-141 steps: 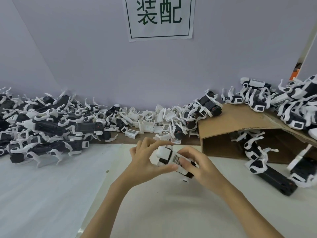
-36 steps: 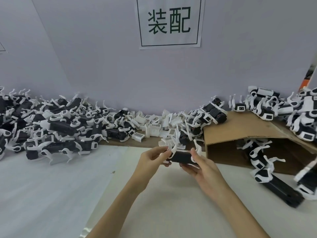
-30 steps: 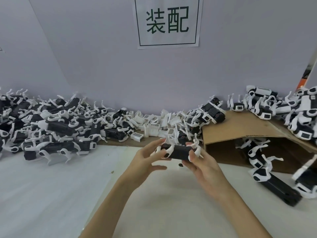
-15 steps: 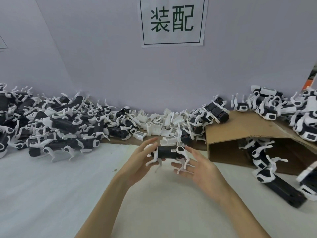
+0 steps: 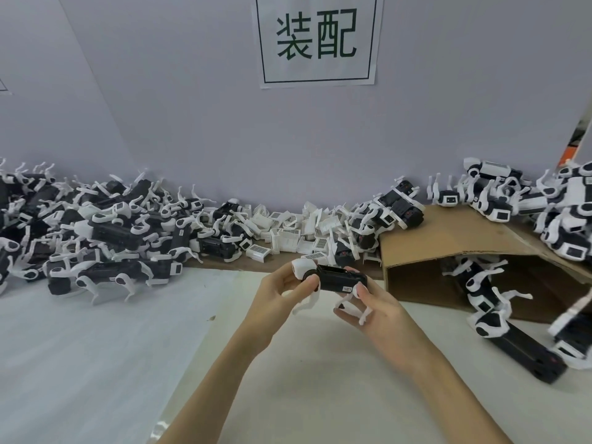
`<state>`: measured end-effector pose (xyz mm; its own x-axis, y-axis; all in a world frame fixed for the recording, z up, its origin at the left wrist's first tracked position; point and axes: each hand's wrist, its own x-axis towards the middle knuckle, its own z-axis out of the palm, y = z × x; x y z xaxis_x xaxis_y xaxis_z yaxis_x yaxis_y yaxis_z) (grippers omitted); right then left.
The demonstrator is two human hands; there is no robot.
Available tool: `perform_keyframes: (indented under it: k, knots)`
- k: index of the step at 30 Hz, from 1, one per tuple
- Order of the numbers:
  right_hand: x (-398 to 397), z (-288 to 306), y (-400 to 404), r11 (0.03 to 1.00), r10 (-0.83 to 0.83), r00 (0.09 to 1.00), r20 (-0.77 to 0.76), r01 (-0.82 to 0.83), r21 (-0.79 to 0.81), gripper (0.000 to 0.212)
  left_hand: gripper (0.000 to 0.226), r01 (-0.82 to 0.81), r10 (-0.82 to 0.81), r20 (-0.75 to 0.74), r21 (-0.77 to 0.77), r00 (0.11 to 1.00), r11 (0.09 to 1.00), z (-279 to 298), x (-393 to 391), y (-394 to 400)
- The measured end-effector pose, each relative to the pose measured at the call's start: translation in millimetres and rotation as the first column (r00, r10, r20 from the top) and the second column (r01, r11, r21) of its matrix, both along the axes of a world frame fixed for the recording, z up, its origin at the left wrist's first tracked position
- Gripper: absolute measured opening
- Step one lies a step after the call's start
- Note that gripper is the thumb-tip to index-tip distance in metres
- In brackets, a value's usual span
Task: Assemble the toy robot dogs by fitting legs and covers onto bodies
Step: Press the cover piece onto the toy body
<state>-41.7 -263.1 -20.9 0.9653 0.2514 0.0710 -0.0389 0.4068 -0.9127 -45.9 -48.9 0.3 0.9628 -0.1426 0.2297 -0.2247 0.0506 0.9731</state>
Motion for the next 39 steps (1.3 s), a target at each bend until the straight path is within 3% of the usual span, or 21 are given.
perform_keyframes:
  k: [5,7,10,13,17,20,22,24,26,30,32,34,36,39]
  knots:
    - [-1,0,-5,0.995,0.099,0.994,0.055,-0.100,0.004,0.045,0.042,0.049,-0.049,0.033,-0.009,0.998,0.999,6,-4,0]
    - [-4,-2,-4,0.982,0.079,0.988,0.134,-0.054,-0.181,0.054,0.038,0.010,-0.010,0.060,-0.016,0.998,1.000,8,-6,-4]
    - [-11,-2,12,0.821,-0.008,0.916,0.402,0.235,-0.521,0.069,0.048,-0.111,0.093,0.177,0.097,0.980,0.989,3,-8,-12]
    - [-10,-10,24,0.725,-0.142,0.798,0.585,0.487,-0.487,0.061,0.053,-0.127,0.089,0.248,0.143,0.965,0.982,1,-10,-18]
    - [-8,-12,20,0.679,-0.176,0.753,0.635,0.559,-0.475,0.062,0.034,-0.111,0.086,0.198,0.121,0.977,0.986,5,-11,-21]
    - [-8,-10,18,0.648,-0.154,0.722,0.675,0.589,-0.483,0.057,0.036,-0.053,0.045,0.135,0.056,0.990,0.997,5,-12,-20]
    - [-8,-9,17,0.695,-0.137,0.786,0.602,0.510,-0.507,0.059,0.039,-0.018,0.021,0.083,-0.037,0.996,0.999,5,-11,-16]
    - [-9,-4,15,0.797,-0.067,0.908,0.414,0.299,-0.525,0.067,0.037,0.007,-0.002,0.036,-0.136,0.999,0.991,5,-8,-11]
    - [-8,-4,14,0.824,-0.003,0.936,0.352,0.202,-0.529,0.060,0.034,0.022,-0.016,0.035,-0.169,0.999,0.985,4,-7,-7]
    - [-9,-6,15,0.784,-0.164,0.897,0.410,0.371,-0.498,0.054,0.048,-0.123,0.126,0.101,-0.034,0.987,0.992,3,-9,-9]
    - [-11,-9,17,0.664,-0.215,0.817,0.534,0.524,-0.534,0.061,0.067,-0.197,0.203,0.091,-0.069,0.975,0.978,2,-12,-18]
    - [-14,-15,23,0.548,-0.179,0.713,0.678,0.644,-0.533,0.068,0.073,-0.301,0.312,0.083,-0.118,0.947,0.946,-3,-12,-30]
    - [-17,-19,30,0.545,-0.106,0.699,0.707,0.635,-0.547,0.075,0.074,-0.412,0.419,-0.005,-0.181,0.908,0.893,-4,-11,-35]
    - [-22,-22,40,0.590,0.017,0.759,0.651,0.517,-0.620,0.080,0.080,-0.478,0.475,-0.088,-0.301,0.875,0.825,-2,-6,-21]
